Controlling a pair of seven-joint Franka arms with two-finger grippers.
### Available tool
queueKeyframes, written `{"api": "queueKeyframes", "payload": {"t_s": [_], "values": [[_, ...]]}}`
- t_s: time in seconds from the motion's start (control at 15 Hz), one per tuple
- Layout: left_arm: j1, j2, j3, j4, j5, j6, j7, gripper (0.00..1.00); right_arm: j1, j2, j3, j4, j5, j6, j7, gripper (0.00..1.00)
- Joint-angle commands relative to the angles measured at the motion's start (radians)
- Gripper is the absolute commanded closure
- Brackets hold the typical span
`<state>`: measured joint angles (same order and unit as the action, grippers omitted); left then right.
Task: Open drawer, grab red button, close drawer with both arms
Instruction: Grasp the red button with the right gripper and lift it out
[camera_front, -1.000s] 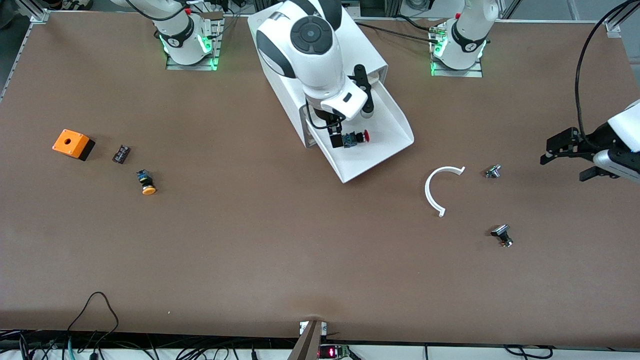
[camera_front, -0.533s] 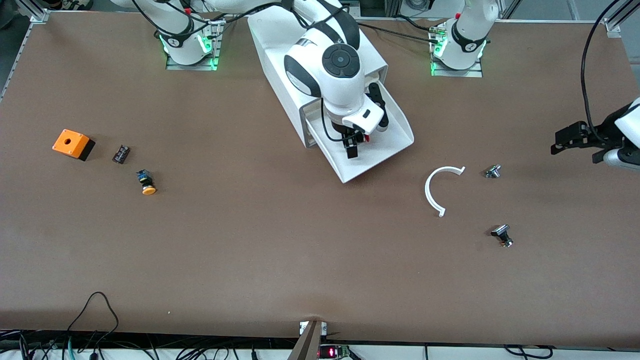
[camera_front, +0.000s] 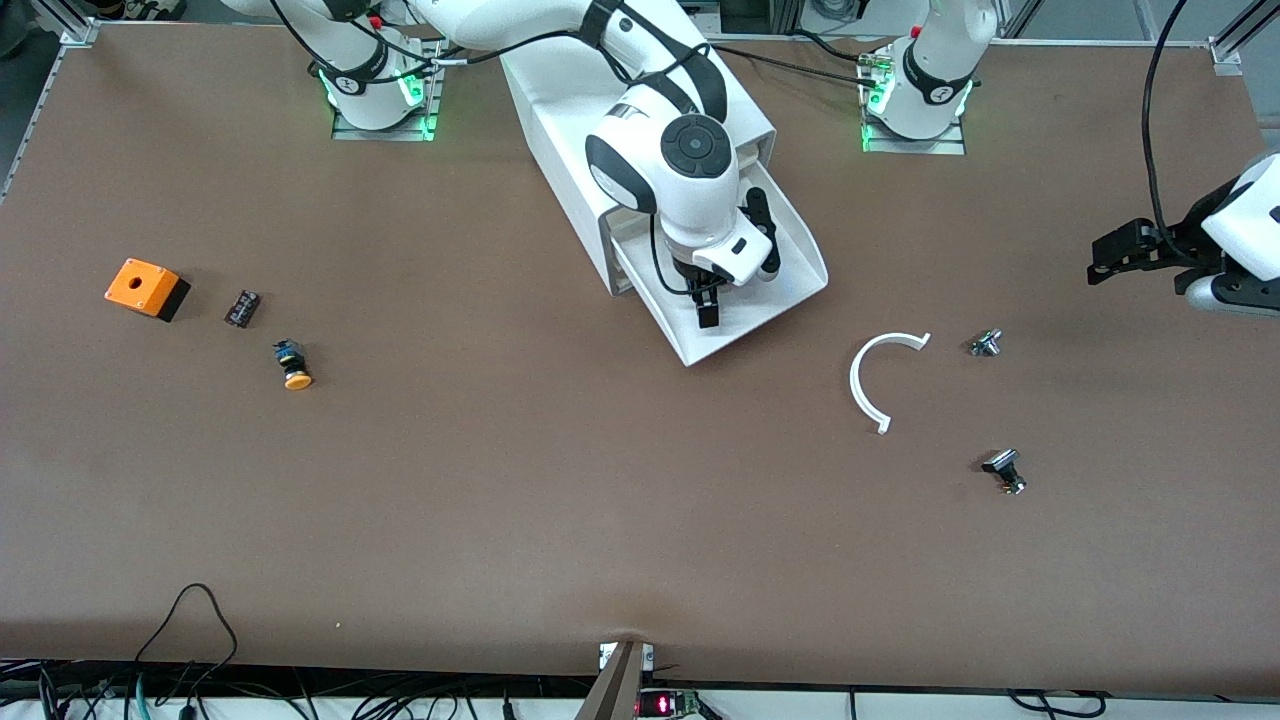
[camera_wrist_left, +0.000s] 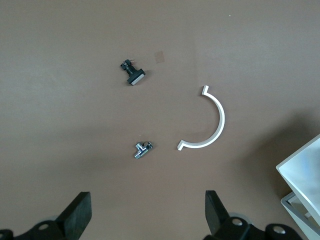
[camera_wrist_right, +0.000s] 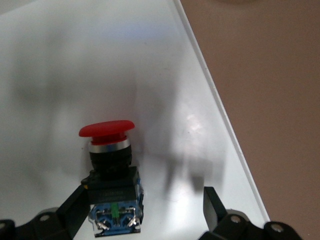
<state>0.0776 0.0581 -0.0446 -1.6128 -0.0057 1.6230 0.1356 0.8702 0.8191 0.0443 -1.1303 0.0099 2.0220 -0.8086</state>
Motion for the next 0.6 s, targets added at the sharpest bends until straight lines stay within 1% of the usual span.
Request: {"api": "queueKeyframes", "payload": {"t_s": [0.0, 0.07, 0.13, 0.2, 0.27, 0.53], "values": [[-0.002, -0.006, -0.005, 0.005, 0.041, -0.017, -0.014, 0.0, 0.018, 0.02, -0.012, 0.037, -0.021, -0.005, 0.025, 0.0], [-0.002, -0.006, -0.006, 0.005, 0.055, -0.017, -0.02, 0.0, 0.018, 0.022, -0.012, 0.037, -0.024, -0.003, 0.025, 0.0], [-0.01, -0.006, -0.006, 0.005, 0.055, -0.018, -0.037, 0.0, 0.018, 0.025, -0.012, 0.037, -0.024, -0.003, 0.025, 0.07], [-0.016, -0.006, -0.006, 0.005, 0.055, -0.018, -0.051, 0.0, 0.018, 0.023, -0.012, 0.037, -0.025, 0.0, 0.023, 0.27], [-0.016, -0.006, -0.006, 0.005, 0.055, -0.02, -0.056, 0.0, 0.018, 0.023, -0.012, 0.037, -0.03, 0.003, 0.019, 0.4], [-0.016, -0.006, -0.005, 0.007, 0.055, -0.022, -0.057, 0.0, 0.007, 0.02, -0.012, 0.038, -0.018, 0.003, 0.031, 0.64]]}}
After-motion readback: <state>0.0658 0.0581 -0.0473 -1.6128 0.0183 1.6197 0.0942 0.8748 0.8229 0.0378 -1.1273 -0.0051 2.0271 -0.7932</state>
